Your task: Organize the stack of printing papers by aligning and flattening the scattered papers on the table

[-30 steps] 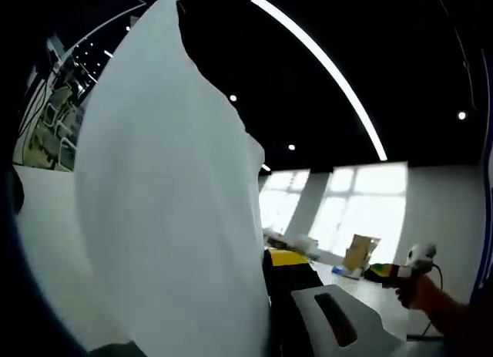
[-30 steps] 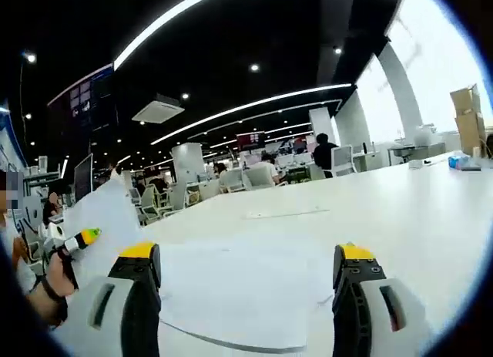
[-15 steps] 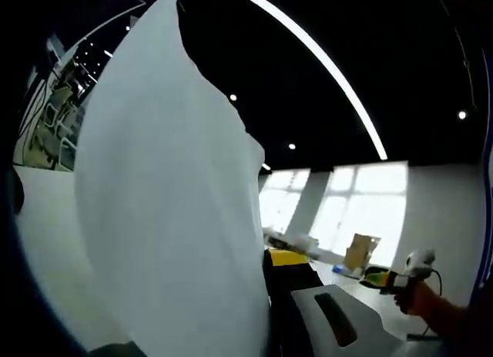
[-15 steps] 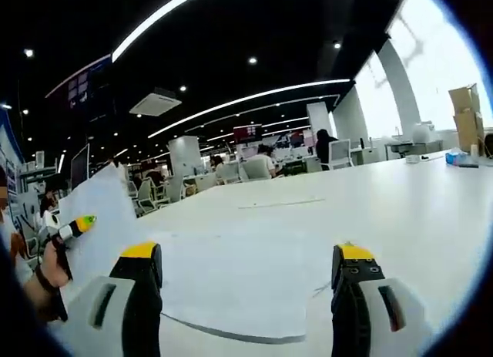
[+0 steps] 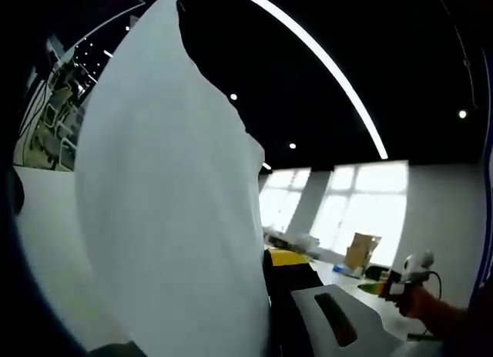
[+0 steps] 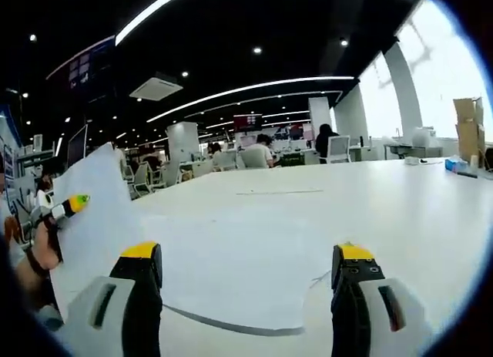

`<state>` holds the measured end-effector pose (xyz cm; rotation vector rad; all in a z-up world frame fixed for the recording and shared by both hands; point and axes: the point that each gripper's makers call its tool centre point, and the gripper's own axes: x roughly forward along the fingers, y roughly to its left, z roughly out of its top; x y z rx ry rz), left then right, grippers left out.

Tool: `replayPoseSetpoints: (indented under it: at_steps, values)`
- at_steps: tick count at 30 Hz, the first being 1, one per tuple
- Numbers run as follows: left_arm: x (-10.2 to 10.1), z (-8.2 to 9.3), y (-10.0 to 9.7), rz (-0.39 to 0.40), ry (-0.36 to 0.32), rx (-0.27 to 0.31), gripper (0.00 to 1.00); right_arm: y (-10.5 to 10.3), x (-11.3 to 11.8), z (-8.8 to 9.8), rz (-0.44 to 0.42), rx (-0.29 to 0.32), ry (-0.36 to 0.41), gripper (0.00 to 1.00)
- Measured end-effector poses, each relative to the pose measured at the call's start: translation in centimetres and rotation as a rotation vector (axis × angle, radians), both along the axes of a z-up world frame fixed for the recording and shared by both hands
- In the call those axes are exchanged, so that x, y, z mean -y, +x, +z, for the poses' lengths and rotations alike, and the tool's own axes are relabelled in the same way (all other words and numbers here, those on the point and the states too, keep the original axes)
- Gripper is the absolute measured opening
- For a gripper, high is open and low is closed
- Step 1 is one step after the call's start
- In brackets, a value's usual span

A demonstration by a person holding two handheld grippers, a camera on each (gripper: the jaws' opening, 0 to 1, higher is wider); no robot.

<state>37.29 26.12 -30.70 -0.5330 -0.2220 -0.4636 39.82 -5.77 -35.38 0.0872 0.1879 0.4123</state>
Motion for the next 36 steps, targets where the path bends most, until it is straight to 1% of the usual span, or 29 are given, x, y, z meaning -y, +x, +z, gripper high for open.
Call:
replayPoseSetpoints:
  at_steps: [4,7,16,24,29,36]
  values:
    - [0.0,0.0,0.0,-0.001,0.003,-0.001,0.06,-0.1,-0.1,-0.5,-0.002,-0.009,-0.012,0.86]
    - [-0.1,0.0,0.1,-0.001,0.003,-0.001,0.06,0.1,0.1,-0.5,-0.009,-0.001,-0.008,0.87]
    - [-0.5,-0.1,0.6,-0.002,0.002,-0.001,0.06,0.5,0.3,-1.3,-0.009,-0.022,-0.015,0.87]
    - [-0.3,-0.1,0.6,-0.003,0.005,-0.002,0.06,0.6,0.1,-2.1,-0.007,-0.037,-0.036,0.87]
    - [-0.3,-0.1,0.6,-0.005,0.007,-0.003,0.06,0.9,0.1,-2.3,-0.003,-0.048,-0.019,0.87]
    - [-0.4,-0.1,0.7,-0.005,0.007,-0.004,0.06,1.2,0.2,-2.7,-0.007,-0.055,-0.036,0.87]
